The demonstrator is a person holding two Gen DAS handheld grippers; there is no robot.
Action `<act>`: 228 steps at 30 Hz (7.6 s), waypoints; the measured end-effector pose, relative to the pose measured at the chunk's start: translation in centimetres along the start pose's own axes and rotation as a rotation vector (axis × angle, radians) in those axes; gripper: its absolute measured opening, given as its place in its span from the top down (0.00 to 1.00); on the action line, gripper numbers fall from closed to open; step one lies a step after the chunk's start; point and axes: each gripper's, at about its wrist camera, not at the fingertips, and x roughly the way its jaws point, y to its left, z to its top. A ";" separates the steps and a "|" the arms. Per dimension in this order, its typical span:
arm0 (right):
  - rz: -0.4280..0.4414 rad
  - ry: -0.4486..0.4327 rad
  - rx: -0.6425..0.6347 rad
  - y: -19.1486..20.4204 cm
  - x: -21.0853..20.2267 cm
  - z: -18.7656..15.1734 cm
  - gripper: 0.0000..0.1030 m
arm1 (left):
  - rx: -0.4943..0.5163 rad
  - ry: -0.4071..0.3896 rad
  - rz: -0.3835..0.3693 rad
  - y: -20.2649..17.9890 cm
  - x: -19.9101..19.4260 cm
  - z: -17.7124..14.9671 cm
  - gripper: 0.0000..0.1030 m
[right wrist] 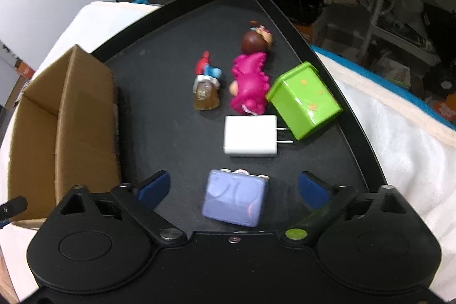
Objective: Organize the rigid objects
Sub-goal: 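Move the right gripper over the lavender cube and close on it, then carry the lavender cube with the right gripper over the cardboard box, then lower the lavender cube into the box and open the right gripper, then move the right gripper to the lime-green cube box and grasp it, then carry the lime-green box into the cardboard box beside the lavender cube, release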
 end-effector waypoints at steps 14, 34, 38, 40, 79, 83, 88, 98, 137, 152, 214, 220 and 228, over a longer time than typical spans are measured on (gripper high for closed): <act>0.048 0.026 -0.051 0.8 0.3 -0.7 0.57 | 0.041 0.001 -0.001 -0.5 -2.0 -2.8 0.89; 0.113 -0.147 -0.135 3.8 -5.6 -0.5 0.57 | 0.036 0.009 -0.016 0.2 -2.4 -3.4 0.89; 0.119 -0.182 -0.173 4.7 -6.9 -0.6 0.57 | 0.036 0.010 -0.014 0.2 -2.4 -3.4 0.89; 0.116 -0.196 -0.191 5.2 -7.4 -0.5 0.57 | 0.034 0.009 -0.015 0.3 -2.4 -3.6 0.89; 0.332 -0.207 -0.405 17.6 -6.0 1.3 0.57 | -0.020 0.031 -0.074 1.6 -2.4 -3.1 0.87; 0.336 -0.190 -0.418 18.4 -5.2 1.0 0.57 | -0.029 0.033 -0.081 1.8 -2.4 -3.0 0.87; 0.334 -0.171 -0.426 19.2 -4.2 0.7 0.57 | -0.038 0.034 -0.088 1.9 -2.3 -2.9 0.87; 0.389 -0.176 -0.395 19.3 -3.4 0.7 0.54 | -0.053 0.029 -0.097 2.0 -2.6 -2.8 0.87; 0.119 -0.310 -0.382 9.9 -9.6 1.5 0.29 | 0.006 0.001 0.034 -0.2 -3.8 -3.6 0.88; -0.018 -0.265 -0.241 5.6 -6.0 2.6 0.27 | 0.013 -0.001 0.096 -1.5 -3.5 -3.6 0.88; -0.014 -0.209 -0.424 6.0 -2.9 2.9 0.55 | 0.025 0.022 0.085 -1.4 -3.0 -3.4 0.88; 0.065 -0.237 -0.432 8.1 -3.9 2.4 0.55 | 0.022 0.024 0.080 -1.2 -3.0 -3.3 0.88; 0.119 -0.271 -0.450 9.6 -4.9 1.9 0.55 | 0.027 0.026 0.062 -1.1 -2.9 -3.2 0.88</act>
